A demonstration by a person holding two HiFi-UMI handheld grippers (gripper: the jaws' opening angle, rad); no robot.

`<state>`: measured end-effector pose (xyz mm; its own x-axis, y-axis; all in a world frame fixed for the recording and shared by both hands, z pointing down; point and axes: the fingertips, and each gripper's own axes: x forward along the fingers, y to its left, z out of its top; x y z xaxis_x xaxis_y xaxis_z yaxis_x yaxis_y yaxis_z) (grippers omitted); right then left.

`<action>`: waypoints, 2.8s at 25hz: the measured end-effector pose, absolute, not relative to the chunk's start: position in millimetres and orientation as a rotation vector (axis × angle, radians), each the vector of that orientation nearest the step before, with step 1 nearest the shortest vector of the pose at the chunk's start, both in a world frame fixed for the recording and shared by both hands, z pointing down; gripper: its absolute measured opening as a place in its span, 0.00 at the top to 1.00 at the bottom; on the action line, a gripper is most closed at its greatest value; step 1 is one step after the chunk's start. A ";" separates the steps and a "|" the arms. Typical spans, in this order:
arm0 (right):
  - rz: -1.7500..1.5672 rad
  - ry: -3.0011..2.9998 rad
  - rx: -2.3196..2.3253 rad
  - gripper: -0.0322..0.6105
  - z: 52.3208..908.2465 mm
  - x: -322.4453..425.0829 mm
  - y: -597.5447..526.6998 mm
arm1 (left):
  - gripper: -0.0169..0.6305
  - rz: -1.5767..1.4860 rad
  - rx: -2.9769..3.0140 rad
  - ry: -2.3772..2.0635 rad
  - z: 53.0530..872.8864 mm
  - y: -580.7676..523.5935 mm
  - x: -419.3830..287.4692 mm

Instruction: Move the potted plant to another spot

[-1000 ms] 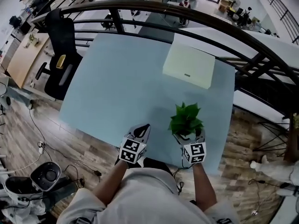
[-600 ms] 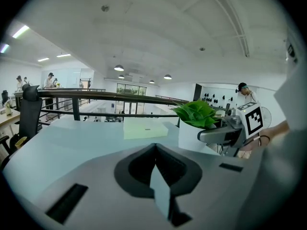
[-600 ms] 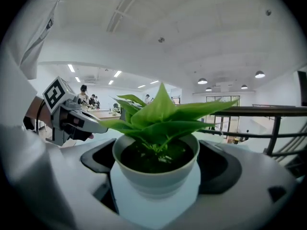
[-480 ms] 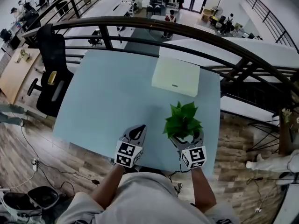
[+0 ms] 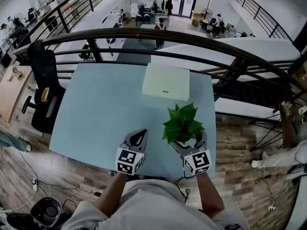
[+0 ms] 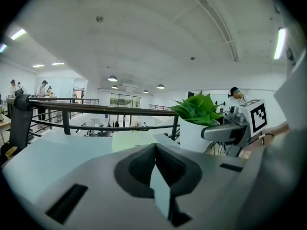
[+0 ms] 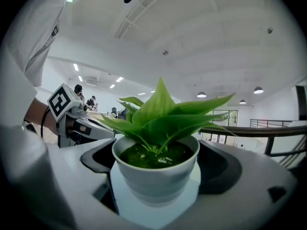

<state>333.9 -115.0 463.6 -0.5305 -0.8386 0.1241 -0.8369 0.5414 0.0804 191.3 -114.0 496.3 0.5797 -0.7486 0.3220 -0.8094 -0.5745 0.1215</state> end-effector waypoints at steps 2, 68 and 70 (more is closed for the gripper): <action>-0.018 -2.628 1.439 0.13 463.0 330.0 -113.3 | 0.95 0.352 2.565 -1.276 496.6 -112.1 190.4; 0.205 -2.754 0.876 0.13 492.4 -99.9 -144.9 | 0.95 0.271 2.067 -1.663 558.9 -67.8 -232.5; 0.211 -2.750 0.880 0.13 495.3 -97.6 -144.4 | 0.95 0.269 2.069 -1.657 562.2 -66.9 -226.4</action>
